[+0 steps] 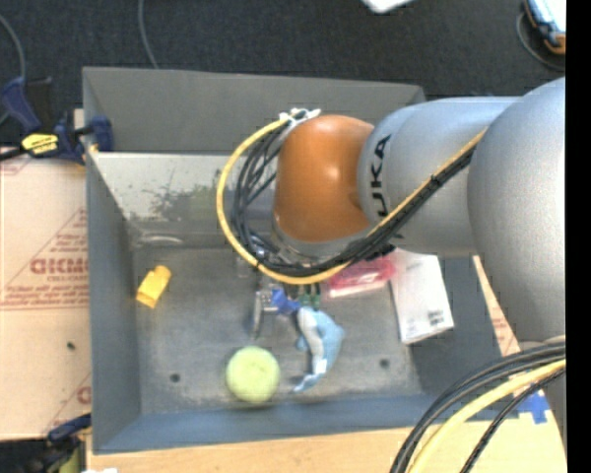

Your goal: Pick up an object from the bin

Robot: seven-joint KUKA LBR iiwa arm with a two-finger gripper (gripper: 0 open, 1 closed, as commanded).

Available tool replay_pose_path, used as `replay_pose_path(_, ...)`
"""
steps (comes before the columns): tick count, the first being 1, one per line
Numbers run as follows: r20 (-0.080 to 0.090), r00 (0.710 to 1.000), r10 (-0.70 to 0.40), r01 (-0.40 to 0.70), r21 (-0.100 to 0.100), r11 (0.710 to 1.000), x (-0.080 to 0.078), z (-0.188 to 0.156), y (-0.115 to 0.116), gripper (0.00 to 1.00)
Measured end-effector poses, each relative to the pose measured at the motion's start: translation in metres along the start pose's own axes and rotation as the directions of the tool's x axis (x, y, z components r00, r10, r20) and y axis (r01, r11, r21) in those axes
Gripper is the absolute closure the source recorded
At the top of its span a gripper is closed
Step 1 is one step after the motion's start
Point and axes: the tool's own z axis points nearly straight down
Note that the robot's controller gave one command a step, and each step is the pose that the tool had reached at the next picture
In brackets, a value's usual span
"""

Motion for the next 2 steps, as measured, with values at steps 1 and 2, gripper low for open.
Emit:
replay_pose_path(1, 0.008, 1.000, 0.005, -0.005, -0.001, 1.000, -0.002, -0.005, -0.001, 0.00)
replay_pose_path(2, 0.006, 0.981, -0.195, 0.195, 0.002, 0.981, -0.044, 0.063, -0.076, 0.00)
